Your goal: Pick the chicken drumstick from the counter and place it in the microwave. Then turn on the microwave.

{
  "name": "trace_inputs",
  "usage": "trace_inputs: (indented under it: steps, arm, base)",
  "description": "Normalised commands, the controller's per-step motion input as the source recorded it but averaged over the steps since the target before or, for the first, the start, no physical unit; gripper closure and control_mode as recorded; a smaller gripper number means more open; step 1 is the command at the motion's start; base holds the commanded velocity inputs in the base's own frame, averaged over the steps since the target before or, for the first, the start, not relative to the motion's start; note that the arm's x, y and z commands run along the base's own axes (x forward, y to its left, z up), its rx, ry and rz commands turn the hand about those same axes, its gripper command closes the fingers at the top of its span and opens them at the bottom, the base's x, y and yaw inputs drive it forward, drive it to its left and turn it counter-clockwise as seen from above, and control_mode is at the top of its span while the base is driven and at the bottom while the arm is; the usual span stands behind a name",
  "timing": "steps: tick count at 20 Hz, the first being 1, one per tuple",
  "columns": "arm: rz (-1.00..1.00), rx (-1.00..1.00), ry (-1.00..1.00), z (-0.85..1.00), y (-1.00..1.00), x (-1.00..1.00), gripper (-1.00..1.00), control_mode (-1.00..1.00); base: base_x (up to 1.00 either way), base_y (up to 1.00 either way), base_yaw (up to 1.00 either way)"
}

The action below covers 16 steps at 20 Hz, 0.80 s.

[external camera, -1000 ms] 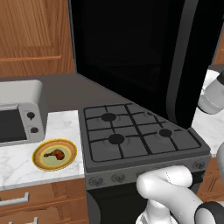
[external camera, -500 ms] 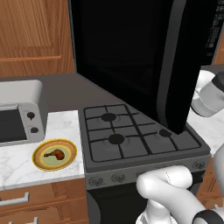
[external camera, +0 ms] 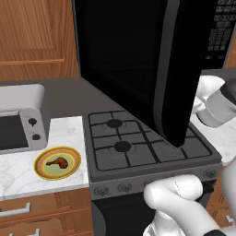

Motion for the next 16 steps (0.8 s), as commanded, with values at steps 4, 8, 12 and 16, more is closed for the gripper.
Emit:
trace_inputs:
  steps: [4, 8, 12, 16]
  arm:
    - [0.00, 0.00, -0.05, 0.00, 0.15, -0.19, -1.00, -1.00]
    - [-0.01, 0.00, -0.06, 0.01, 0.13, -0.18, -1.00, -1.00]
    - [-0.02, 0.00, -0.05, 0.00, 0.14, -0.14, -1.00, -1.00]
    - [-0.03, 0.00, -0.05, 0.00, 0.17, -0.12, -1.00, -1.00]
  base:
    - [0.00, 0.00, 0.00]
    - [0.00, 0.00, 0.00]
    - [0.00, 0.00, 0.00]
    - [0.00, 0.00, 0.00]
